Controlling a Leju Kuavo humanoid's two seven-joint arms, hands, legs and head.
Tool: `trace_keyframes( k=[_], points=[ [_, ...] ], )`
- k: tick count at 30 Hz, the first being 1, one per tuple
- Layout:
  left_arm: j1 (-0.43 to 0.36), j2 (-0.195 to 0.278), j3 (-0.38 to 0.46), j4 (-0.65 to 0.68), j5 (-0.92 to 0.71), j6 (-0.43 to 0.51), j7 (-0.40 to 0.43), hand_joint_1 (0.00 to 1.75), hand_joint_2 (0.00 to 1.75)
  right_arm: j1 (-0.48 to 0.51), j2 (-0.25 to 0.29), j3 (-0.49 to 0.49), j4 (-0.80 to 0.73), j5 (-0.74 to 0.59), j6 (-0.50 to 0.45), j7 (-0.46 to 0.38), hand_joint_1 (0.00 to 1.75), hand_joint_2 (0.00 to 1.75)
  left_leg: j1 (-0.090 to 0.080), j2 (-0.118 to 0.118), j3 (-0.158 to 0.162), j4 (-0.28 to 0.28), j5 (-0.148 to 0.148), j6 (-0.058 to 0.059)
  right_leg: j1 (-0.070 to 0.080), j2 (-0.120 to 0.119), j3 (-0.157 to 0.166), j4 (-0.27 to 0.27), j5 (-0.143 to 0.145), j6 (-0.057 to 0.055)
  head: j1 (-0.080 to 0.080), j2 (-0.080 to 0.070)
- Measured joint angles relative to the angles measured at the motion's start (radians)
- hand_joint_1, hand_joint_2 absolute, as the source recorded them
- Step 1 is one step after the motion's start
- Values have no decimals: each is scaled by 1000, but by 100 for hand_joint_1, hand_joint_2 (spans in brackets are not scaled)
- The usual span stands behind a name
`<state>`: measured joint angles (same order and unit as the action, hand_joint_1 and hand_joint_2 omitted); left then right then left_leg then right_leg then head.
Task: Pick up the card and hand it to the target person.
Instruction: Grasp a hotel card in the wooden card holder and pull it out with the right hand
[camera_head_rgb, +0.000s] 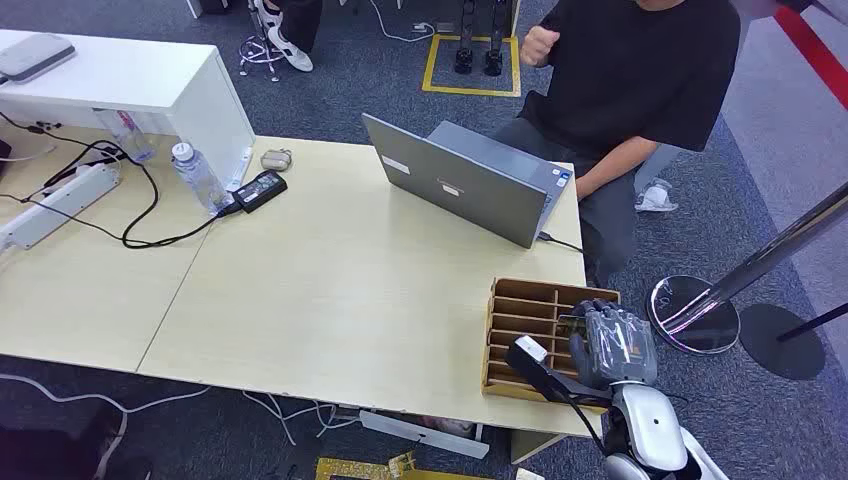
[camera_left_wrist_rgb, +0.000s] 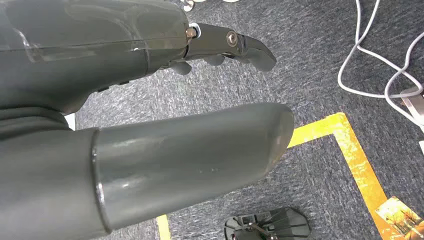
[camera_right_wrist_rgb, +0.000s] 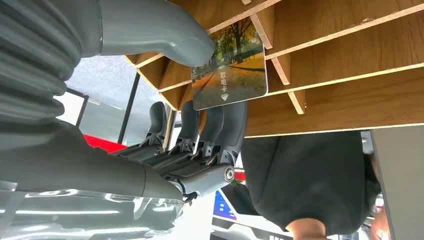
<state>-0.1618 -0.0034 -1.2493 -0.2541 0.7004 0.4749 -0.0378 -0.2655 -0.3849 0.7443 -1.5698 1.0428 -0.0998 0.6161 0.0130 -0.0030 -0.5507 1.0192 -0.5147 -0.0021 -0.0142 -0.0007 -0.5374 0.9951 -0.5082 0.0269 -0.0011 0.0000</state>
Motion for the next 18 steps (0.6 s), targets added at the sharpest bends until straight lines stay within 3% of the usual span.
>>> trace_keyframes(
  k=[4, 10, 18],
  points=[
    [0, 0, 0, 0, 0, 0, 0, 0, 0, -2, 1, 0, 0, -2, -2, 0, 94, 175, 0, 0, 0, 0, 0, 0, 0, 0, 0, 0, 0, 0, 0, 0],
    [0, 0, 0, 0, -1, 0, 0, 0, 0, -5, 2, 0, 0, -9, 9, 0, 142, 175, 0, 0, 0, 0, 0, 0, 0, 0, 0, 0, 0, 0, 0, 0],
    [0, 0, 0, 0, -2, 0, 0, 0, 0, -12, 5, 3, 10, -14, 27, 0, 164, 175, 0, 0, 0, 0, 0, 0, 0, 0, 0, 0, 0, 0, 0, 0]
  ],
)
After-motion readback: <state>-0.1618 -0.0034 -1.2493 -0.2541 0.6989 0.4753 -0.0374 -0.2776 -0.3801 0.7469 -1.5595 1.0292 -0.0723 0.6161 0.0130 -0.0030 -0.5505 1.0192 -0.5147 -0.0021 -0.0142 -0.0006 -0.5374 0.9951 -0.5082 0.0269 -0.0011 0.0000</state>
